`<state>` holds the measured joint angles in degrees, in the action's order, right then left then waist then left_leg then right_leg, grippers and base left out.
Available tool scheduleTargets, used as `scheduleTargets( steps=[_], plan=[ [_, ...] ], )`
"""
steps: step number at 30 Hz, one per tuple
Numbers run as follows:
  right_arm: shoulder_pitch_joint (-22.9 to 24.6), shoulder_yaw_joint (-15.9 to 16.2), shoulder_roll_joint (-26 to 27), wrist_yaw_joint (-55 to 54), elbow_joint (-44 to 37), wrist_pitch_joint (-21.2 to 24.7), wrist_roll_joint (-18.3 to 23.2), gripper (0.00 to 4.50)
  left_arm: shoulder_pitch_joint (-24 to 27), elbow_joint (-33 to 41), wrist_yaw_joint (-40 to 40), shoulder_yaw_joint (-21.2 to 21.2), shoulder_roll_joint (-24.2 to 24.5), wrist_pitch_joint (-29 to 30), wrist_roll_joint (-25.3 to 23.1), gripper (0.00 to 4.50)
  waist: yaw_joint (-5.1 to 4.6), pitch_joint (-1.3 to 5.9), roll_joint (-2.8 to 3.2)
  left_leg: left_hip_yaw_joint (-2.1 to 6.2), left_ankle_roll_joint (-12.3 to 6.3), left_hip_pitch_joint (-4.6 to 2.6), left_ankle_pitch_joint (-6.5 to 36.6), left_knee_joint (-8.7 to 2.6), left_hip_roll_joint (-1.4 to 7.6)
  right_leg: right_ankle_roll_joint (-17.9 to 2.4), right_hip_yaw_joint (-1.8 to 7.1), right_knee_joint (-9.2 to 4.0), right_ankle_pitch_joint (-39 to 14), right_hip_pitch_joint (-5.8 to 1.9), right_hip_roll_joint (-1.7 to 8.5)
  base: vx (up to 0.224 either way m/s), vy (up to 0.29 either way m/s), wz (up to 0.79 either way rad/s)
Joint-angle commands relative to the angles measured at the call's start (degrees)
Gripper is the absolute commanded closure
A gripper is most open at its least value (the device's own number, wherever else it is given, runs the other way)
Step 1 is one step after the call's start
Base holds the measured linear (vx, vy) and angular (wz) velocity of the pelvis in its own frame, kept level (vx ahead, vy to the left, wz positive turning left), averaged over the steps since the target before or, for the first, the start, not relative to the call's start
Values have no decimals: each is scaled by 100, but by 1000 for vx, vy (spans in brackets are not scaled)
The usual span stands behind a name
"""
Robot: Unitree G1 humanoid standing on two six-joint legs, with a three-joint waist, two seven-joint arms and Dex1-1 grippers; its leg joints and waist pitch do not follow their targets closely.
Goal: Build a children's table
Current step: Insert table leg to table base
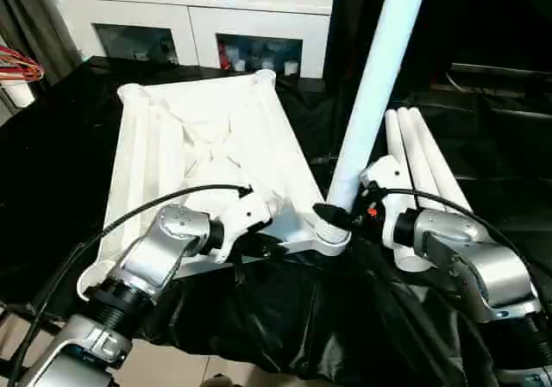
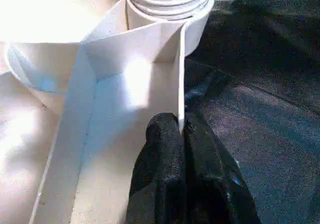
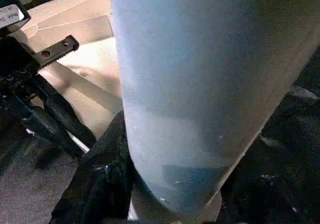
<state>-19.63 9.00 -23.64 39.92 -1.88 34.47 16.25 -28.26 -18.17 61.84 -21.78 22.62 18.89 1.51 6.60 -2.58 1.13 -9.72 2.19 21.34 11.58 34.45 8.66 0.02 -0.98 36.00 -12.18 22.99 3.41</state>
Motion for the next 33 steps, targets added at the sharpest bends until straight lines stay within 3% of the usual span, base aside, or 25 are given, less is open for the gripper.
scheduleTargets(
  steps=[1,12,14,18,22,24,25,26,27,29,33],
  plan=[
    [40,51,-82,31,-2,135,-10,261,117,47,138,-64,38,89,57,450,38,336,-74,134,-224,-51,462,-386,387,-1379,219,-354,1,-309,487,0,0,0],
    [-114,64,40,16,436,114,-77,261,112,87,150,-11,-71,5,147,450,29,325,-70,138,-184,-56,564,-395,390,-1375,222,-378,-229,-310,500,0,0,0],
    [-111,-29,107,-17,485,98,-6,261,115,93,138,12,-82,26,161,450,17,322,-97,135,-180,-53,569,-400,388,-1374,221,-385,-262,-313,497,0,0,0],
    [116,-449,281,-98,555,-20,287,261,133,102,74,98,-109,70,204,450,22,329,-89,134,-199,-55,548,-395,388,-1389,225,-382,-255,-313,505,0,0,0],
    [315,-586,319,-144,608,-165,315,261,135,96,54,119,-109,73,198,450,28,333,-78,136,-205,-57,546,-396,391,-1401,221,-378,-185,-309,497,0,0,0],
    [641,-688,404,-227,597,-363,301,261,124,64,34,155,-137,76,199,450,36,328,-74,130,-201,-58,585,-396,390,-1402,222,-390,-238,-302,501,0,0,0],
    [703,-698,421,-256,591,-405,291,261,116,50,31,159,-143,75,198,450,47,330,-18,134,-192,-61,613,-396,400,-1384,229,-394,-229,-288,504,0,0,0],
    [727,-701,428,-266,587,-423,286,261,113,45,30,160,-146,74,197,450,40,328,-45,136,-187,-54,620,-402,398,-1376,223,-395,-216,-297,498,0,0,0],
    [906,-704,484,-370,545,-567,221,261,70,-26,6,173,-178,56,183,450,46,329,-5,146,-175,-57,656,-407,391,-1366,219,-392,-251,-296,493,0,0,0],
    [951,-696,499,-410,526,-610,190,261,52,-56,-4,178,-189,47,178,450,37,317,-26,137,-157,-66,739,-415,392,-1347,222,-421,-363,-287,493,0,0,0],
    [1084,-522,520,-510,252,-662,79,261,-23,-163,-29,187,-227,15,161,450,39,318,-4,144,-92,-74,895,-433,392,-1249,229,-450,-647,-286,488,0,0,0]
  ],
)
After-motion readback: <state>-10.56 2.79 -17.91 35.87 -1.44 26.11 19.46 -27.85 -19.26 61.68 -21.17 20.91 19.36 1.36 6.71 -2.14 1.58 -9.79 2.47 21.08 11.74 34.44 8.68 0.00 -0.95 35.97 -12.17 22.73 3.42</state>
